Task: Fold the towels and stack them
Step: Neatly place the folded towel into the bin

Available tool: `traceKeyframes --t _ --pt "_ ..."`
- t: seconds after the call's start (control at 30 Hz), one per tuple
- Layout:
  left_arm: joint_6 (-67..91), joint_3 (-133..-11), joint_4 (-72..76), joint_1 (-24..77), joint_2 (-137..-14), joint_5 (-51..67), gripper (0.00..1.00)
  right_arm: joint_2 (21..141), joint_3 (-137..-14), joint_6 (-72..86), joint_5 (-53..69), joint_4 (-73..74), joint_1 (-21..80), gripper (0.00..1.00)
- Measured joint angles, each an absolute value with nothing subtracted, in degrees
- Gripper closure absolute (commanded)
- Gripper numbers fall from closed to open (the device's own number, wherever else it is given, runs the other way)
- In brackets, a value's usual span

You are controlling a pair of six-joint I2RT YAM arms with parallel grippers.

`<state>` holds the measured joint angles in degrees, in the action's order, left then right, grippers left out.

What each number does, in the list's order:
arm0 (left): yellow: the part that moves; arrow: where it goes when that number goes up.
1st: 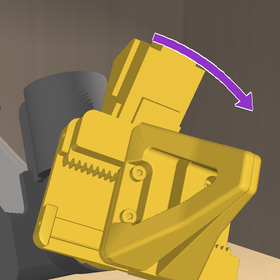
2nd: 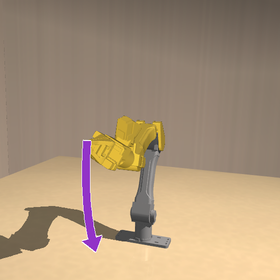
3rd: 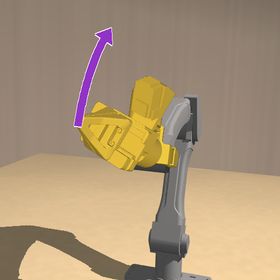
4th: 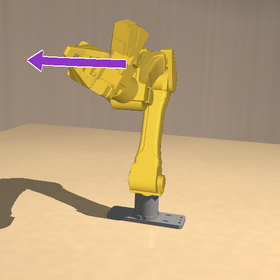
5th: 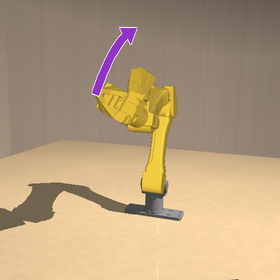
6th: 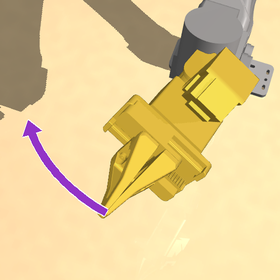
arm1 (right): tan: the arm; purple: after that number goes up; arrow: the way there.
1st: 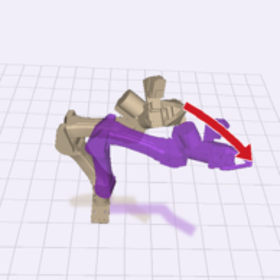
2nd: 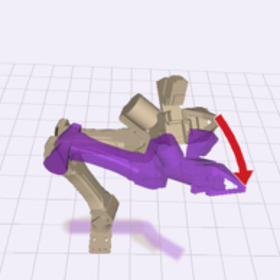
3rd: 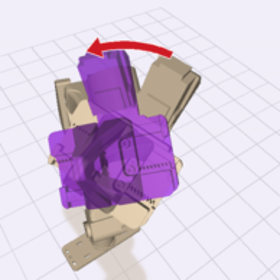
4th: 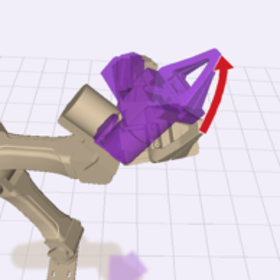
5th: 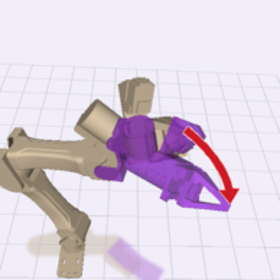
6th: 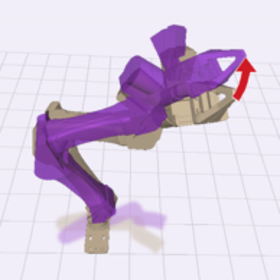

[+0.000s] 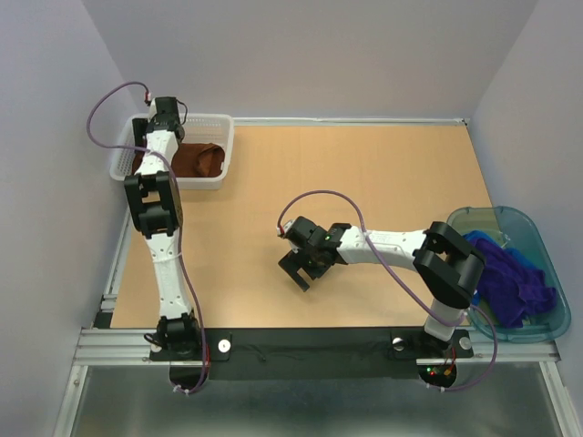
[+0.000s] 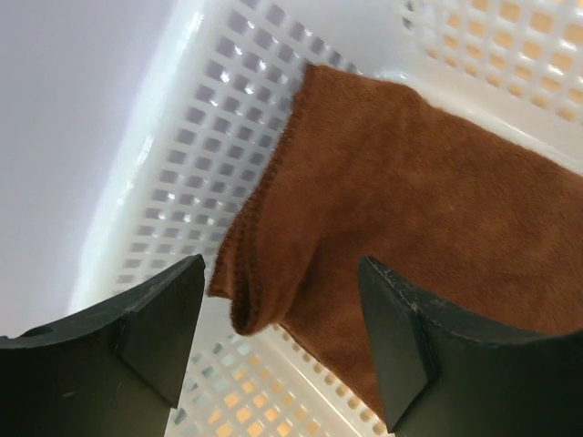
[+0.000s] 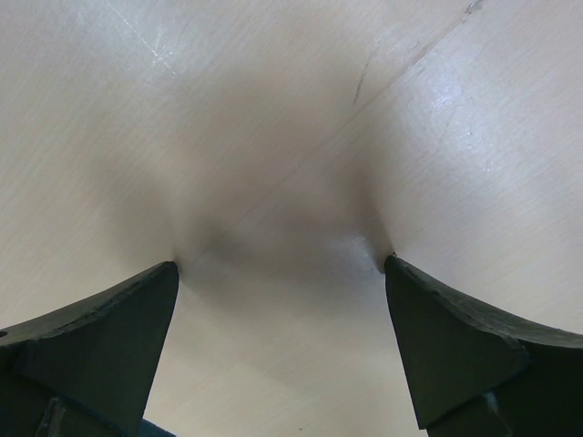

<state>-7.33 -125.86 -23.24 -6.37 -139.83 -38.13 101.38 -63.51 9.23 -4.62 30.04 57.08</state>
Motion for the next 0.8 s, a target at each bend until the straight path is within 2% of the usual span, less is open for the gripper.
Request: traceKeyframes --t 0.23,0.37,0.53,0.8 --pt "-0.8 -113.9 -22.5 -7.2 -129.6 -18.0 0.22 102.6 -65.3 9.3 -5.7 30.4 57.1 0.00" --pt "2.1 -112.9 -20.3 -7.1 -127.2 -7.4 0.21 102.6 -65.5 9.5 -5.7 30.5 57.1 0.00" --pt "4.2 -112.9 -18.6 -6.7 -127.5 2.0 0.14 102.6 -65.5 9.9 -5.8 30.5 57.1 0.00" --pt "7.1 -112.8 -18.0 -6.8 -130.0 11.4 0.13 102.6 -65.4 10.3 -6.2 30.4 57.1 0.00"
